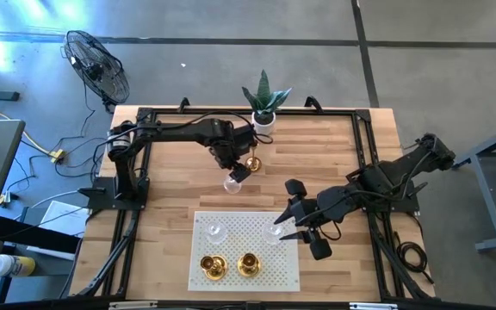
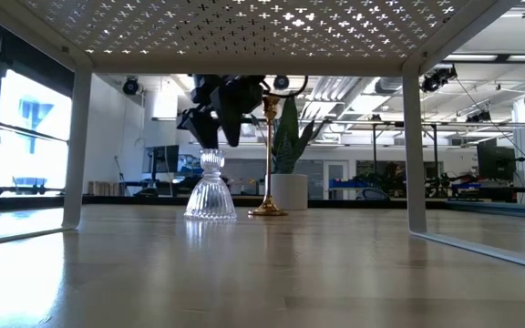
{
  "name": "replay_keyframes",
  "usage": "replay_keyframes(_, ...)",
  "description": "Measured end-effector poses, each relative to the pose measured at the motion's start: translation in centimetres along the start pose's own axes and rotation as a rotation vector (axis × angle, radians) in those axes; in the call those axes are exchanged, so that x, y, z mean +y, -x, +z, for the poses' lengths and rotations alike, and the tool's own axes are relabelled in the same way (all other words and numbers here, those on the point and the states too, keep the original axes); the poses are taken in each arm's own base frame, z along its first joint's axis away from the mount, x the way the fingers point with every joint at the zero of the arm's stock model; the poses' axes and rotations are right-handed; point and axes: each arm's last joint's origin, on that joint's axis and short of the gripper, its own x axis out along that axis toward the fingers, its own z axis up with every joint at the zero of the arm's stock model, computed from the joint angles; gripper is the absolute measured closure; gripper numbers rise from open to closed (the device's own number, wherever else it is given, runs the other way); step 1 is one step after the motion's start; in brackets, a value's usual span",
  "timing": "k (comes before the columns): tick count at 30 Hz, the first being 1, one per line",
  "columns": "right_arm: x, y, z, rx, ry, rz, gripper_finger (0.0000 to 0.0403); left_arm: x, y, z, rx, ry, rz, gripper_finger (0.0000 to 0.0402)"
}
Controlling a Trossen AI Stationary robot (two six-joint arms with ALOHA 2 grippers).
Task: Pick & Place candle stick holders
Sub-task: Put the transparent candle holder on the shelf
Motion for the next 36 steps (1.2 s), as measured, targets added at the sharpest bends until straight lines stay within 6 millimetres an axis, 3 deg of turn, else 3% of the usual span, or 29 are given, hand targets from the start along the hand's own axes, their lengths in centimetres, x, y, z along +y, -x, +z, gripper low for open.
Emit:
replay_keyframes(21, 0.0, 0.0, 0.0, 0.0, 0.0, 0.0, 0.0226, 0.2, -0.3, 0.0, -0.001, -0.025, 0.056, 0.0144)
replay_keyframes(30, 0.0, 0.0, 0.0, 0.002, 0.0, 0.0, 0.0226, -0.1, -1.6, -0.4, 0.076, -0.027, 0.064, 0.0144)
replay_keyframes(36, 0.0, 0.0, 0.0, 0.004, 0.0, -0.001, 0.0226, -0.2, -1.5, -0.4, 0.067, -0.03, 0.06, 0.0144)
